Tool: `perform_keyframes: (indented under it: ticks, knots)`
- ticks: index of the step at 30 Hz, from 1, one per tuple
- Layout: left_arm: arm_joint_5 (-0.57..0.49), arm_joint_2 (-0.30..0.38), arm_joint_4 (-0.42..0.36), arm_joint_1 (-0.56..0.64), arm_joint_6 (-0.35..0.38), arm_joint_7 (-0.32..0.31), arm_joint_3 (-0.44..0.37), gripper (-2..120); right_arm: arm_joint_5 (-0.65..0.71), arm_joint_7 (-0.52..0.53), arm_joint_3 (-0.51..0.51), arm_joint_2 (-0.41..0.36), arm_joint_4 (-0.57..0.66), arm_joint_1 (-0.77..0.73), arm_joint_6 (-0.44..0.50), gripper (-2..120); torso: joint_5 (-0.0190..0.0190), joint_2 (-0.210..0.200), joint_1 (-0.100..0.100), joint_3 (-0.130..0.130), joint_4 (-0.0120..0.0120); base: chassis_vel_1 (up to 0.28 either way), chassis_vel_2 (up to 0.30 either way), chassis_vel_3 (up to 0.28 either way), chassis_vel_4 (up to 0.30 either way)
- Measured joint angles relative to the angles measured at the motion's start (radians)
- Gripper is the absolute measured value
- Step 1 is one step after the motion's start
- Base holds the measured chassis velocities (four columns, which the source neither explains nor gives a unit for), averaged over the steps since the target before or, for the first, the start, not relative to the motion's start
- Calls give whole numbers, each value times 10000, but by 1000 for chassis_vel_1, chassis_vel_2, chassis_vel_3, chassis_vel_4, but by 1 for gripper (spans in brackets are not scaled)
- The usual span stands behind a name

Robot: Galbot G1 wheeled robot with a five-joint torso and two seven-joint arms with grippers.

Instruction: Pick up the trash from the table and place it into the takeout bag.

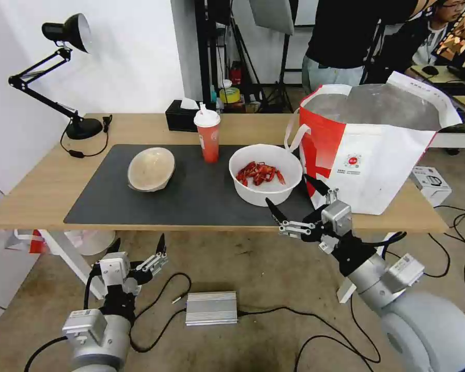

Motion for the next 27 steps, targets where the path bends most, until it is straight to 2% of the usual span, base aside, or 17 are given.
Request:
perform_keyframes:
  ticks: [10, 27]
  knots:
    - [3, -8, 52, -20, -26, -1, -3, 99, 711, -111, -122, -1508, -397, 1089, -466, 100, 0, 0, 0, 1, 1, 0, 0, 0, 0]
    - [-22, -62, 223, -118, -164, 54, -21, 99, 1321, -235, -811, -2802, -1258, 2627, -837, 100, 0, 0, 0, 1, -1, 0, 0, 0, 0]
